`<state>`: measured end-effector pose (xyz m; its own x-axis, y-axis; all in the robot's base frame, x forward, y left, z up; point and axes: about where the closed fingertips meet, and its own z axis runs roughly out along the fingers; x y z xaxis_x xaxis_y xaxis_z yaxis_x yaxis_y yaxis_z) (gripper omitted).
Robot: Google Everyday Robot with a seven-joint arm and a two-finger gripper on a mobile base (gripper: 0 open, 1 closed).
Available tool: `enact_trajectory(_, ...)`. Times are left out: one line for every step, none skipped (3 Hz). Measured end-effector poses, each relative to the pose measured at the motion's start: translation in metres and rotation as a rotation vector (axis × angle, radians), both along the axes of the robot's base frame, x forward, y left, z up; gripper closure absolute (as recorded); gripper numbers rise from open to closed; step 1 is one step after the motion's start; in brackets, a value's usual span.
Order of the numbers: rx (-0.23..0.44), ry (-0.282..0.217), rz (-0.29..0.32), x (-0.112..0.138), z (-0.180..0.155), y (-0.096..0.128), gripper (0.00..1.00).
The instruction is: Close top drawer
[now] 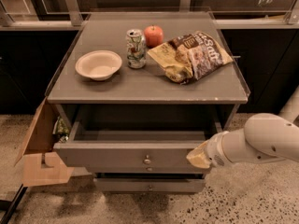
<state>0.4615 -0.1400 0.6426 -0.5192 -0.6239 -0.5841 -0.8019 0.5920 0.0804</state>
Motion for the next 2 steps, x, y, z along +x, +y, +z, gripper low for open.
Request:
enact_trajectory(-0.002,-0.003,-0.002,0.002,0.0,-0.001,1.0)
enact_trajectory(-0.026,-0.013,0.006,0.025,-0.002,-0.003,1.0)
